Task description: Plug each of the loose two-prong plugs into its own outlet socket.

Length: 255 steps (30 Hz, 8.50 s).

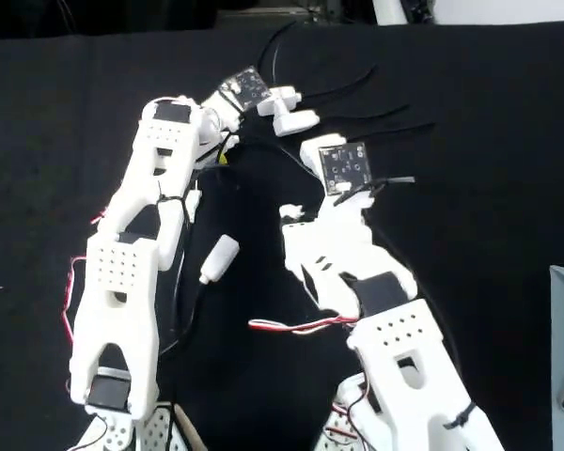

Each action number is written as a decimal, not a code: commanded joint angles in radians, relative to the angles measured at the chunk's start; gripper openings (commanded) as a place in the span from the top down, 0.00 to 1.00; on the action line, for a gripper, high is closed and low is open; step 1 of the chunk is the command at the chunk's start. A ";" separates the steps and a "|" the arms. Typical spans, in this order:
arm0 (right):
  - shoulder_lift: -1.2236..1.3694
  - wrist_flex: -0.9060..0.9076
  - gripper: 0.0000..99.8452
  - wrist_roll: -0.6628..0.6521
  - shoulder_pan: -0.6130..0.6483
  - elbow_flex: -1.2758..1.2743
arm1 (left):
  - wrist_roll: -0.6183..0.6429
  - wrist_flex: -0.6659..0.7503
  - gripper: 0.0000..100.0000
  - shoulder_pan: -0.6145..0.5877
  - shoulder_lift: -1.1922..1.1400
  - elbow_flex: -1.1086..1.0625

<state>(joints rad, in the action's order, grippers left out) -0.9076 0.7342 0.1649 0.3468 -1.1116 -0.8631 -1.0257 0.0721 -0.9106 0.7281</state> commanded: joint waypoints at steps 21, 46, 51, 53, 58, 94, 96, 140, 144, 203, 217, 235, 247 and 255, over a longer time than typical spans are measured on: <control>-0.024 -0.018 0.99 -0.028 -0.014 0.005 | -0.003 -0.522 0.97 0.119 0.126 0.105; -0.245 0.230 0.99 -0.029 -0.180 0.119 | 0.391 -0.657 0.97 0.378 0.261 0.107; -0.325 0.256 0.99 -0.064 -0.180 0.102 | 0.407 -0.700 0.97 0.417 0.301 0.105; -0.326 0.247 0.99 -0.080 -0.180 0.088 | 0.428 -0.709 0.97 0.423 0.353 0.090; -0.318 0.238 0.99 -0.080 -0.180 0.087 | 0.460 -0.703 0.97 0.435 0.565 -0.065; -0.320 0.242 0.99 -0.080 -0.180 0.085 | 0.531 0.103 0.76 0.317 1.577 -1.578; -0.320 0.242 0.99 -0.081 -0.180 0.084 | 0.531 0.144 0.76 0.251 1.593 -1.596; 0.360 0.377 0.99 -0.150 0.345 0.295 | 0.687 -0.032 0.85 -0.449 2.628 -2.224; 0.400 0.356 0.99 -0.150 0.344 0.302 | 0.687 -0.032 0.85 -0.449 2.630 -2.224; 0.407 0.331 0.99 -0.207 0.241 0.206 | 0.681 -0.032 0.85 -0.450 2.631 -2.226; 0.409 0.299 0.99 -0.278 0.319 0.119 | 0.681 -0.032 0.85 -0.450 2.631 -2.226; 0.400 0.265 0.99 -0.276 0.278 0.176 | 0.681 -0.031 0.85 -0.450 2.633 -2.235; 0.410 0.026 0.99 -0.345 -0.029 0.484 | 0.681 -0.031 0.85 -0.452 2.633 -2.235; 0.584 -0.100 0.98 -0.338 -0.037 0.478 | 0.681 -0.029 0.85 -0.450 2.633 -2.235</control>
<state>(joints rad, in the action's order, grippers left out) -0.3629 0.6483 -0.1726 0.3253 -0.6851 -0.1818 -1.0503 -0.3713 1.7162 -1.5167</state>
